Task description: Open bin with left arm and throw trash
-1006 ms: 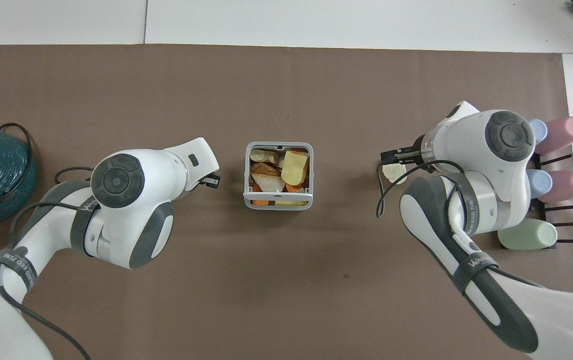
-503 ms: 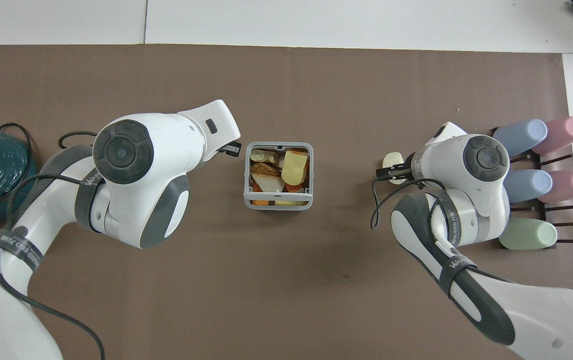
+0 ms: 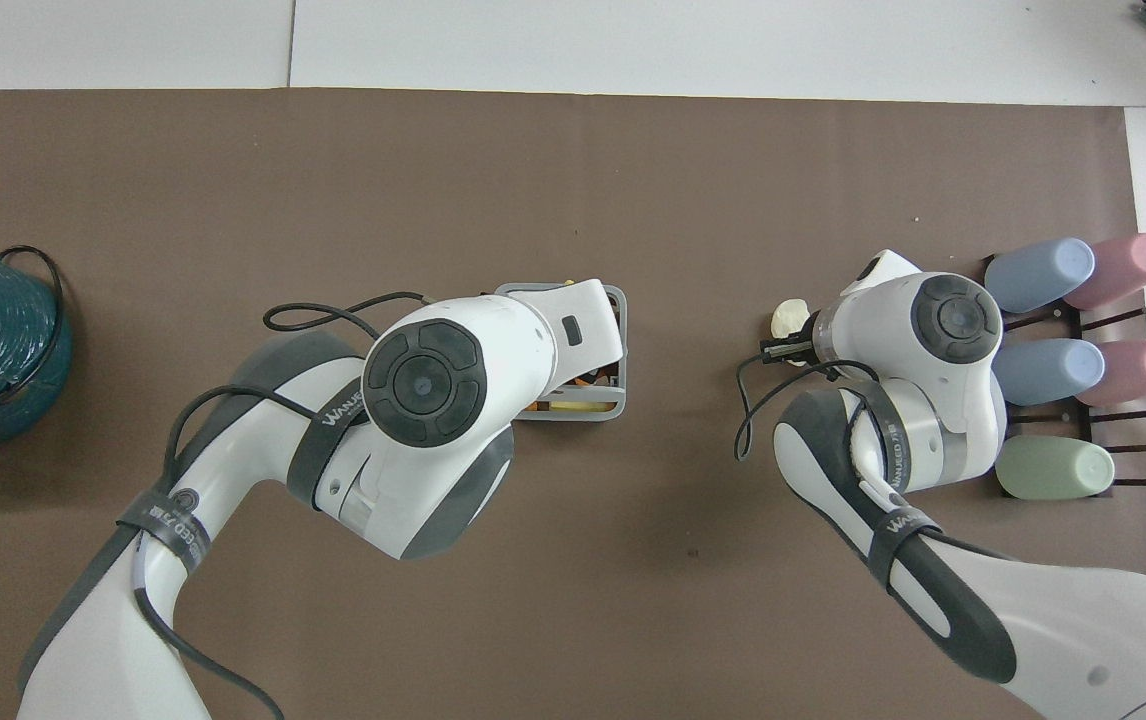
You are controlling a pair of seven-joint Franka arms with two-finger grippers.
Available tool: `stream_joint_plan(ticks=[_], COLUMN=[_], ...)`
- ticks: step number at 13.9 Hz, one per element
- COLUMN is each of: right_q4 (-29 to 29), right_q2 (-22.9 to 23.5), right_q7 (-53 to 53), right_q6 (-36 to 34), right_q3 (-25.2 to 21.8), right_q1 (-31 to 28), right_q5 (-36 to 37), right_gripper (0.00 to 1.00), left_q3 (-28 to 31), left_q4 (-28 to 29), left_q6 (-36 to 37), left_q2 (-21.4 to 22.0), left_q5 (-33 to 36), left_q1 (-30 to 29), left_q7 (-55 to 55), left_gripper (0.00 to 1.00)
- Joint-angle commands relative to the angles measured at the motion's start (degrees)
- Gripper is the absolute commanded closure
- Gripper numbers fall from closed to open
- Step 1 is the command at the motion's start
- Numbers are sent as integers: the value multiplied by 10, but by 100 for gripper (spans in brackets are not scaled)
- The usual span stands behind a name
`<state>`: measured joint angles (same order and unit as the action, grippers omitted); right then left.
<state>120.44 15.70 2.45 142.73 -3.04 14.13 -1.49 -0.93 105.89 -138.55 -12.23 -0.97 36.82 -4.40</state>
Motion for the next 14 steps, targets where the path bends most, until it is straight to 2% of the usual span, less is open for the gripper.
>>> stream_joint_plan(ticks=[1,5,6,9,11,14], right_q4=[-39,-112,-133,-202,-218,-211], right_q2=[-3,-26,-30,-37,-36,-34], right_q7=[27,68,76,145,218,329], right_q6=[-47,-147,-172,-223,-213,-151], right_q3=[4,6,8,24,52,86], right_q1=[0,-1,0,0,0,14], right_q5=[2,-15,-46,-144,-182,-223], right_gripper=[100,100,100,100,100,100], left_q3=[8,14,15,20,20,19], left_q4=[-14,-17,-19,-17,-17,-14], left_q6=[16,76,112,162,204,233], left_q2=[-3,15,21,31,40,59], left_q5=[-1,-1,-1,0,-1,0], left_q1=[3,-5,-9,-48,-81,-132], left_q7=[12,7,6,5,3,4], left_gripper=[0,0,0,0,0,0])
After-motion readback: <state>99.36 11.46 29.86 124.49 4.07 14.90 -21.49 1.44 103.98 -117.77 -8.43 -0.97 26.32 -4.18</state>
